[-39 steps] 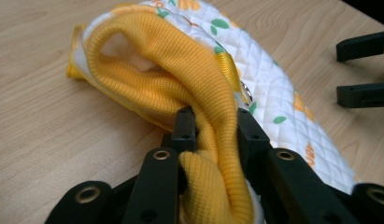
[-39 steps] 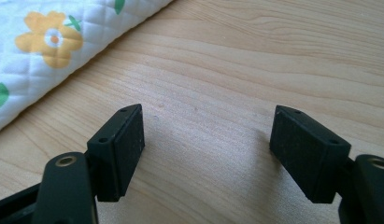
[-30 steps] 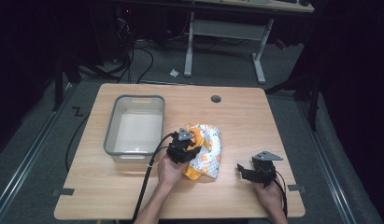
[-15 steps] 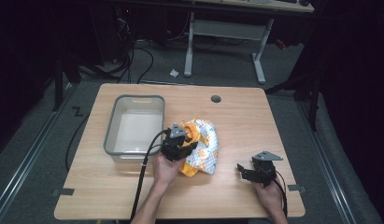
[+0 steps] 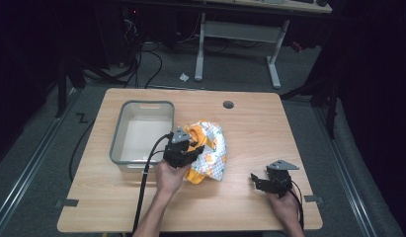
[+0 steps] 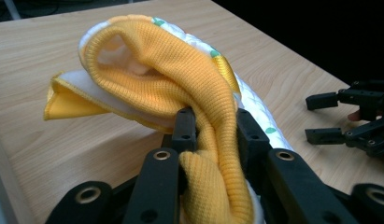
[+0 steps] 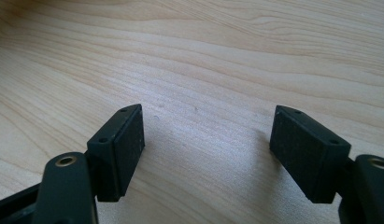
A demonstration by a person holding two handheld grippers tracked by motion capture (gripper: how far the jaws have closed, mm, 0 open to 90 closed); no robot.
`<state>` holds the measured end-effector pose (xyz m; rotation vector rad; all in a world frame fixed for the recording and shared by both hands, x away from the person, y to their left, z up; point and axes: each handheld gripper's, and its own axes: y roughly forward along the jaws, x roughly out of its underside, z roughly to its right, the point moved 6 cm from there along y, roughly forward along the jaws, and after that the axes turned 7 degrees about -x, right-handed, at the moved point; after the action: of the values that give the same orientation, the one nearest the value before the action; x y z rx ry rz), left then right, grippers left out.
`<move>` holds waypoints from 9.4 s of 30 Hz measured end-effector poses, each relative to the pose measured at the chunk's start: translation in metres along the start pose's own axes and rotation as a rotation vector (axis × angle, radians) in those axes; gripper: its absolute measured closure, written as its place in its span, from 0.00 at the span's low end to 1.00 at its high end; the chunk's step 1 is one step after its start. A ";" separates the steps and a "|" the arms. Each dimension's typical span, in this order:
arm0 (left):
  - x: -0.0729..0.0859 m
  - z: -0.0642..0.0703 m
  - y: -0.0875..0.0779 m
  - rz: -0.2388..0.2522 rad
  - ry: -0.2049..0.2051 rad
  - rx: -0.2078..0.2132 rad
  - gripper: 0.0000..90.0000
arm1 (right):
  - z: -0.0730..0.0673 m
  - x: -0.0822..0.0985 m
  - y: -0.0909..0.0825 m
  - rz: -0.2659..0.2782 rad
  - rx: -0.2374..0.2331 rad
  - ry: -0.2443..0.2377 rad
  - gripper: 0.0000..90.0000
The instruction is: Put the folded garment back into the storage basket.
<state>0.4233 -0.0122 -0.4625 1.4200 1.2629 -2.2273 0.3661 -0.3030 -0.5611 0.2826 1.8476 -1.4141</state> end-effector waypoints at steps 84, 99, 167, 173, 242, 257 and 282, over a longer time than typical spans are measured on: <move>-0.020 -0.119 -0.086 0.064 -0.119 -0.155 0.82 | 0.000 0.000 0.000 0.000 0.000 0.000 0.29; 0.002 -0.146 -0.072 -0.039 -0.144 -0.200 0.82 | 0.000 0.000 0.000 0.000 -0.001 0.000 0.29; 0.005 -0.139 -0.066 -0.148 -0.075 -0.399 0.44 | 0.000 0.000 0.000 0.000 0.000 0.000 0.29; 0.003 -0.129 -0.069 -0.134 -0.060 -0.380 0.44 | 0.000 0.000 0.000 0.000 0.000 0.000 0.29; 0.002 -0.048 -0.075 -0.099 0.041 -0.212 0.40 | 0.000 0.000 0.000 0.000 0.000 0.000 0.29; 0.003 -0.025 -0.067 -0.104 0.081 -0.153 0.40 | 0.000 0.000 0.000 0.000 0.000 0.000 0.29; 0.007 0.002 -0.055 -0.118 0.124 -0.087 0.40 | 0.000 0.000 0.000 0.000 0.000 0.000 0.29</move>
<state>0.3867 0.0211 -0.4380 1.5072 1.5017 -2.1565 0.3661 -0.3029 -0.5612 0.2828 1.8482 -1.4138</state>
